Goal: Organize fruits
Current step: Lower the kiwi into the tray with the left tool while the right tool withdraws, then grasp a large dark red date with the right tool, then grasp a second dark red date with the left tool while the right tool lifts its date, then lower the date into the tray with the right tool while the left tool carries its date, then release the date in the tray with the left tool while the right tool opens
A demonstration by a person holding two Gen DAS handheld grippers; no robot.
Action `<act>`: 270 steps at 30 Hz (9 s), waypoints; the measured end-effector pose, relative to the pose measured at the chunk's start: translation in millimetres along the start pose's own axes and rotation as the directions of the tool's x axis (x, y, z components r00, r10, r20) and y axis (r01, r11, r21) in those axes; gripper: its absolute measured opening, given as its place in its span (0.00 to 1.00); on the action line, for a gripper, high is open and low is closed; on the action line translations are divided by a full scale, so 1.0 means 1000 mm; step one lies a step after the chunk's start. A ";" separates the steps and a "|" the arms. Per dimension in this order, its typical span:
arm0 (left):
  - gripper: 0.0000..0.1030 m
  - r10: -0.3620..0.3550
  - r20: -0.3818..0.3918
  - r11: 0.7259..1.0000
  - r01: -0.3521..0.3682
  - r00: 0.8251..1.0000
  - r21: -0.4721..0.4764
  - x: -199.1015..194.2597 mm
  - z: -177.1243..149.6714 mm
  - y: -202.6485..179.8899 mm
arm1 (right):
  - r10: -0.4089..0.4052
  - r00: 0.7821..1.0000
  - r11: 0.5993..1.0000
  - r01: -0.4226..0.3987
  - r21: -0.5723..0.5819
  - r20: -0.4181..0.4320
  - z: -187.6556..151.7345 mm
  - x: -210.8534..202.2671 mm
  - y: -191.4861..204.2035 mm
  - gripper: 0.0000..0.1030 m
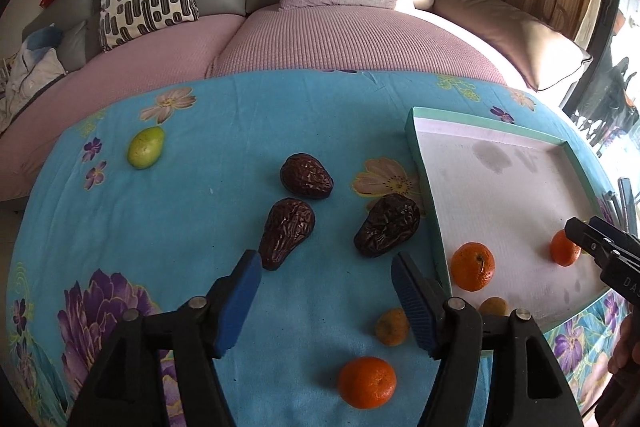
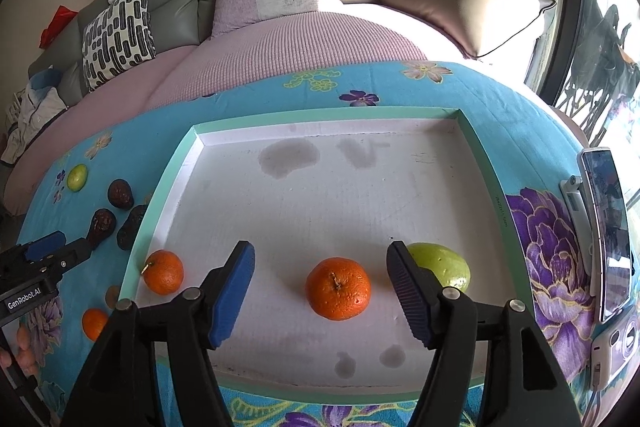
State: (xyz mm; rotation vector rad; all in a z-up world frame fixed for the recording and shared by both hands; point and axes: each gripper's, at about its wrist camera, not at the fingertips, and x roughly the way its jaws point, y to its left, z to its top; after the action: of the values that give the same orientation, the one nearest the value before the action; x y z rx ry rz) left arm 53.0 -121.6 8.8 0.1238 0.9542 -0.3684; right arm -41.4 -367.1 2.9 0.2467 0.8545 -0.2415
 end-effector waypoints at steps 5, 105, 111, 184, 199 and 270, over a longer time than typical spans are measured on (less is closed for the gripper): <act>0.80 0.018 -0.020 0.999 -0.018 1.000 -0.030 0.008 -0.001 0.006 | -0.004 1.000 1.000 0.004 -0.030 0.001 0.000 0.003 0.005 0.87; 0.99 0.078 0.062 0.948 -0.055 0.995 -0.314 0.012 0.000 0.146 | -0.018 0.998 0.719 -0.030 -0.694 -0.062 -0.002 0.087 0.214 0.53; 0.99 0.066 0.069 0.949 -0.041 0.995 -0.314 0.012 0.002 0.142 | 0.082 0.996 0.803 -0.090 -0.589 -0.041 0.003 0.067 0.200 0.48; 0.37 -0.184 0.085 0.978 0.173 0.979 0.118 0.007 0.058 -0.084 | -0.141 0.961 0.985 0.113 0.127 0.239 0.035 -0.007 -0.057 0.47; 0.37 -0.149 -0.032 0.978 0.152 0.988 0.145 0.053 0.052 -0.112 | -0.145 0.983 0.988 0.138 0.069 0.111 0.026 0.034 -0.055 0.47; 0.80 -0.058 0.051 0.998 0.058 0.997 0.015 0.012 0.018 -0.029 | -0.136 0.990 0.991 0.136 -0.009 0.033 0.012 0.003 -0.015 0.69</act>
State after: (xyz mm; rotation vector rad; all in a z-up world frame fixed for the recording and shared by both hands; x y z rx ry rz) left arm 62.7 -156.3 10.8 0.0984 0.9061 -0.4296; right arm -35.8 -385.6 6.7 0.1736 0.8414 -0.3672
